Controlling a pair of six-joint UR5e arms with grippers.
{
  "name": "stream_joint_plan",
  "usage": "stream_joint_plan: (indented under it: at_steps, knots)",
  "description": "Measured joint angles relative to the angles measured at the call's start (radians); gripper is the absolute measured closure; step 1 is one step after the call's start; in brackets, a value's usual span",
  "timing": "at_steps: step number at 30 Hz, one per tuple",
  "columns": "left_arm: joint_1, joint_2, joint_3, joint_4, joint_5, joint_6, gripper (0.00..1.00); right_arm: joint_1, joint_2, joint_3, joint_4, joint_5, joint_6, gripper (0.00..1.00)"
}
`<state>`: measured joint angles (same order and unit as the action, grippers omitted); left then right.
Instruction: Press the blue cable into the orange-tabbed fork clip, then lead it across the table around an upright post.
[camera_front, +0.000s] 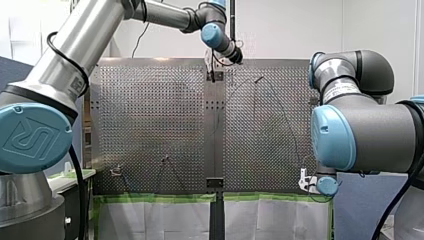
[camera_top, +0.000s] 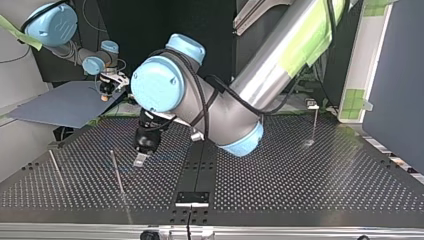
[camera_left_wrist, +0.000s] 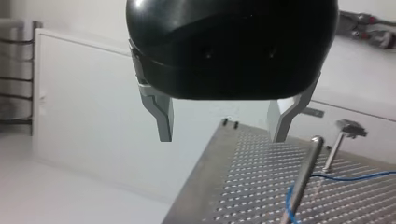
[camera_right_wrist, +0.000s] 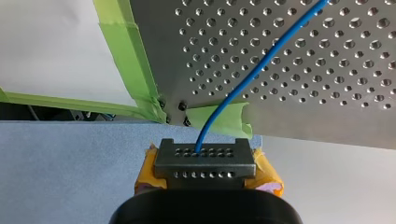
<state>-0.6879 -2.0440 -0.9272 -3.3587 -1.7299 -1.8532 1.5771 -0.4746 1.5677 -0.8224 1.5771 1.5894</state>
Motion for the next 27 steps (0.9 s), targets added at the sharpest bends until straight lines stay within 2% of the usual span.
stream_joint_plan:
  at_steps: [5, 14, 20, 27]
  knots:
    - [-0.006, -0.032, 0.027, -0.013, 0.027, 0.051, 0.01, -0.001, 0.001, 0.000, 0.002, 0.000, -0.001, 1.00]
    - [-0.012, -0.039, 0.030, -0.018, 0.073, 0.136, 0.01, -0.002, 0.002, -0.002, 0.001, 0.000, -0.001, 1.00]
    - [-0.012, -0.061, 0.030, -0.022, 0.104, 0.125, 0.01, -0.002, 0.004, -0.005, 0.004, -0.001, 0.001, 1.00]
    - [-0.016, -0.084, 0.031, -0.015, 0.083, 0.128, 0.01, -0.002, 0.005, -0.005, 0.004, 0.000, 0.006, 1.00]
